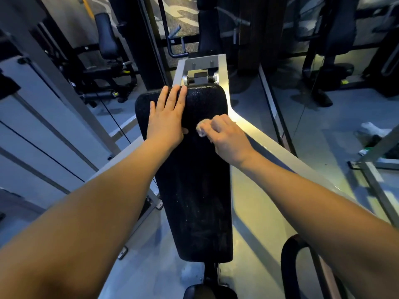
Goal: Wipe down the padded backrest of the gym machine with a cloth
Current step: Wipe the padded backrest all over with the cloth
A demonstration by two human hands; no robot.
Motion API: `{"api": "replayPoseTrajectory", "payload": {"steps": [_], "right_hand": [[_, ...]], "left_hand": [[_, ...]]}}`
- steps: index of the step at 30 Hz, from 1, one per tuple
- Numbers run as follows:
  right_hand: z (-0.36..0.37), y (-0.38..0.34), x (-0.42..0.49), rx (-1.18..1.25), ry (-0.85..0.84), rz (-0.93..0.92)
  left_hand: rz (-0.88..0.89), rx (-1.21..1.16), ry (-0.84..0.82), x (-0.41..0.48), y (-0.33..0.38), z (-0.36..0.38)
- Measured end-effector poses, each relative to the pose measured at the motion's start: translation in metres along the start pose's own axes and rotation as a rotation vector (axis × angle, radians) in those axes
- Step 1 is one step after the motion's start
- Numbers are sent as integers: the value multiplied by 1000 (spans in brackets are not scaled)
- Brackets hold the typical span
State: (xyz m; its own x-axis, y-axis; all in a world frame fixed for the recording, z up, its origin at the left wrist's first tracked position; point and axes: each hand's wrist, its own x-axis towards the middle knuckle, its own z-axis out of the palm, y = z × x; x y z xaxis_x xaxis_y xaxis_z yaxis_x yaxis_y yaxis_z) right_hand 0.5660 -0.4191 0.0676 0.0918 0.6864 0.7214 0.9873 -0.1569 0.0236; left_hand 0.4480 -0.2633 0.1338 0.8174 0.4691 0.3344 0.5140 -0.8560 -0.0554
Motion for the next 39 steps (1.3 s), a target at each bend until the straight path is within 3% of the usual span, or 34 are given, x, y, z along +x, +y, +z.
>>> {"api": "replayPoseTrajectory", "payload": {"steps": [3, 5, 10, 15, 18, 22, 25, 27, 30, 33, 36, 39], "right_hand": [[-21, 17, 51, 13, 195, 222], [-26, 25, 74, 22, 225, 311], [-14, 15, 43, 41, 244, 250], [19, -2, -44, 123, 16, 176], [4, -13, -46, 217, 42, 283], [-24, 9, 24, 314, 268, 584], [-31, 31, 56, 428, 184, 688], [-27, 35, 54, 505, 175, 678], [1, 29, 17, 596, 164, 818], [36, 18, -49, 599, -23, 999], [42, 22, -59, 681, -147, 1047], [18, 43, -5, 757, 19, 974]], "left_hand": [[-6, -6, -8, 0, 1, -2], [-14, 4, -3, -2, 3, -3], [-23, 33, -2, -1, 7, -4], [-48, 39, -18, 1, 13, -7], [-76, 35, -36, 3, 18, -12], [-104, -18, -125, 4, 31, -20], [-153, -123, -219, 4, 48, -23], [-166, -114, -187, 3, 53, -20], [-192, -42, -100, 2, 54, -6], [-228, 9, -66, 5, 60, 4], [-230, 26, -53, 7, 61, 8], [-228, 21, -41, 4, 60, 8]]}}
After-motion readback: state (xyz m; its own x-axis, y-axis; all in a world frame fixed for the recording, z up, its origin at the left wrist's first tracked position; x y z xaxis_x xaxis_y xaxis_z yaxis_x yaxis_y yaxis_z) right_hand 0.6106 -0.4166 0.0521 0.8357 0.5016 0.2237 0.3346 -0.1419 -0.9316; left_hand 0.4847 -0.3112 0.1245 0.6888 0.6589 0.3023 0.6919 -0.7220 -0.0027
